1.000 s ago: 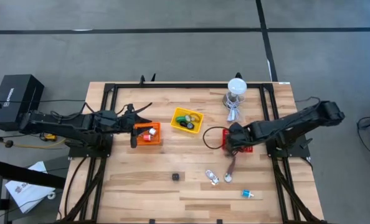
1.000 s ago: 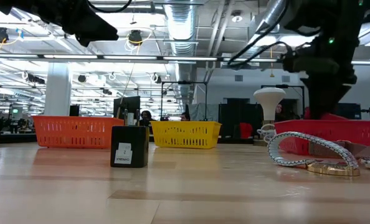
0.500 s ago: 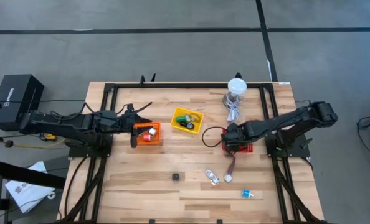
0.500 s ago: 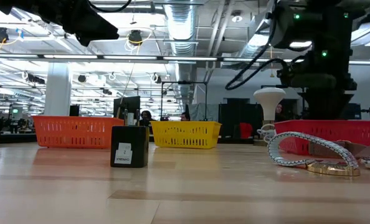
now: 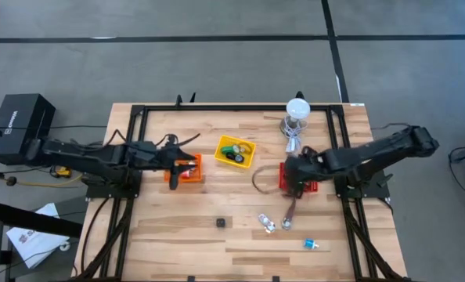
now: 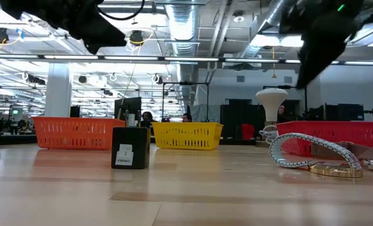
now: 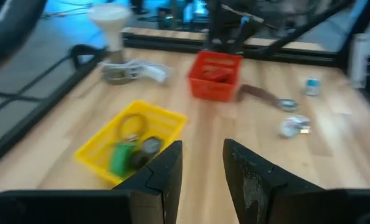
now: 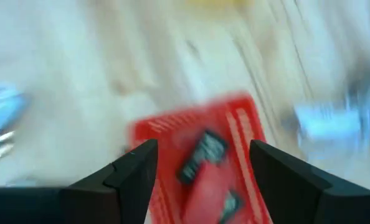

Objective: Pick & Place Office items
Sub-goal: Put the black charging adapter into the orange bin

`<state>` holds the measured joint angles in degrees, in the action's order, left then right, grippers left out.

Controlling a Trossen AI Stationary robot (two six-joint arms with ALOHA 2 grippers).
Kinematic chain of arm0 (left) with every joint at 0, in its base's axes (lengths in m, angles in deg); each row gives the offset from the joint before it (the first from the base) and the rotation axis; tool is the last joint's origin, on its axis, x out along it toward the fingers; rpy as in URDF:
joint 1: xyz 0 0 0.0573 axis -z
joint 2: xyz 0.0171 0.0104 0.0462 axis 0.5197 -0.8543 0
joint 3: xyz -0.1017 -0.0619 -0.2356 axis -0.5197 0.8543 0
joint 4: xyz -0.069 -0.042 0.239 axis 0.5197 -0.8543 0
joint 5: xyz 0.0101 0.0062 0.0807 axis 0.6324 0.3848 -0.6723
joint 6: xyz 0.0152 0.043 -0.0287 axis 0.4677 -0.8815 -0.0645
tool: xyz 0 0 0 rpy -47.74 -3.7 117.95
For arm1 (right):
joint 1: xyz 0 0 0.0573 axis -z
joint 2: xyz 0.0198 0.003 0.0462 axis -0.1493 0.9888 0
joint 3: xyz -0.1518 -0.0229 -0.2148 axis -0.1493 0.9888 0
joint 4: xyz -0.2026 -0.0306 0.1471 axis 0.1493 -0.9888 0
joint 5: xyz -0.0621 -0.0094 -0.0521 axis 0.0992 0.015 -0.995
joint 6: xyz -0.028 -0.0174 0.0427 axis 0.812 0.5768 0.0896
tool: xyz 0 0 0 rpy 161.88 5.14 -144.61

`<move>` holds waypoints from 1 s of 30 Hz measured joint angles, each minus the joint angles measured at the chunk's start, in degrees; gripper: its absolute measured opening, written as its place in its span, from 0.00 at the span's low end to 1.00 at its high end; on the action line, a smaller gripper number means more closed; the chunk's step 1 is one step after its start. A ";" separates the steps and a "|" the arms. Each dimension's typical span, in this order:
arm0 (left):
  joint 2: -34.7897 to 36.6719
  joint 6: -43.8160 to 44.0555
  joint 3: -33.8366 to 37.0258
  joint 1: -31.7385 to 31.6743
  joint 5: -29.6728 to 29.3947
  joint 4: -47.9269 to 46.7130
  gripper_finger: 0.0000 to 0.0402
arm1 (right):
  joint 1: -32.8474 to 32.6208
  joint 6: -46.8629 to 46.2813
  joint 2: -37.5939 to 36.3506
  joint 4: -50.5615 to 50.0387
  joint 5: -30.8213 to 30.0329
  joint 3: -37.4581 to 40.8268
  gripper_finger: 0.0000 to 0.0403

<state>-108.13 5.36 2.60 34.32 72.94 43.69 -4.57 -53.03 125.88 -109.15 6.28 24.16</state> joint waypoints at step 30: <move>-41.41 5.36 -0.02 18.23 6.54 44.60 0.27 | -7.94 29.57 -21.85 77.20 -2.01 34.98 0.61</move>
<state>-149.54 10.72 2.58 52.55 79.48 88.29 -12.51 -23.46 104.03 -31.95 4.27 59.15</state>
